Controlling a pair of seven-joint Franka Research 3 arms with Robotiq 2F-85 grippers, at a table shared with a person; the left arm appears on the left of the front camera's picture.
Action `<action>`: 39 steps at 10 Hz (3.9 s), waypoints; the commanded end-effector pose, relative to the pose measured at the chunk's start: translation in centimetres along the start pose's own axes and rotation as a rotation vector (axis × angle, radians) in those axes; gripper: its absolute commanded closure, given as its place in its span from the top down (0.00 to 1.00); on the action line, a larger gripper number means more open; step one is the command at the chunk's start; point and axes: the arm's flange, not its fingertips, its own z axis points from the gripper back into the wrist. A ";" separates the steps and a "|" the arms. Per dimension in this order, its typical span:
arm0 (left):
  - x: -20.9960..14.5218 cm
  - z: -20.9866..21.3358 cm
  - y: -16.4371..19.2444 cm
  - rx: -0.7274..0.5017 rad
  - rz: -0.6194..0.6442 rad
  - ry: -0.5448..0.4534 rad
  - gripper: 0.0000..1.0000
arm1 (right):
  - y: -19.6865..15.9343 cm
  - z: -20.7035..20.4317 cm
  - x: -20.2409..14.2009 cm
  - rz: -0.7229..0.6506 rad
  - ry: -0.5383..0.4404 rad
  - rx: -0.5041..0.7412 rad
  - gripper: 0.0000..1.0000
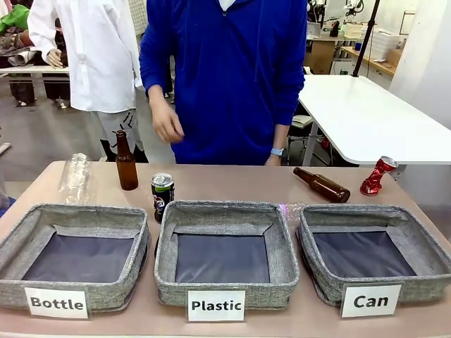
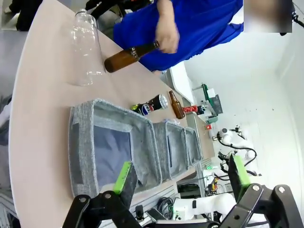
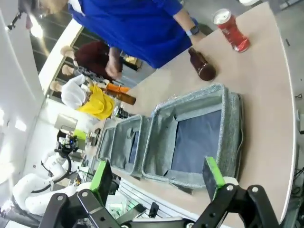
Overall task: Sort the can waste into the basket.
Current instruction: Pick up the can waste from the table and place it in the right Fabric basket.
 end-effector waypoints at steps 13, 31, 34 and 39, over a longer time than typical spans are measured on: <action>-0.1 0.7 -0.5 -0.002 -0.030 0.004 1.00 | 0.3 -15.2 8.0 0.939 0.222 -0.401 1.00; -2.7 11.7 -7.2 -0.192 0.015 0.140 1.00 | -13.9 -21.8 15.0 1.038 0.252 -0.130 1.00; -6.1 5.6 -6.3 -0.095 -0.031 0.333 1.00 | -14.4 -22.8 15.0 1.016 0.270 -0.119 1.00; -13.4 -1.9 -5.5 0.008 -0.154 0.570 1.00 | -15.4 -23.6 15.1 1.018 0.286 -0.081 1.00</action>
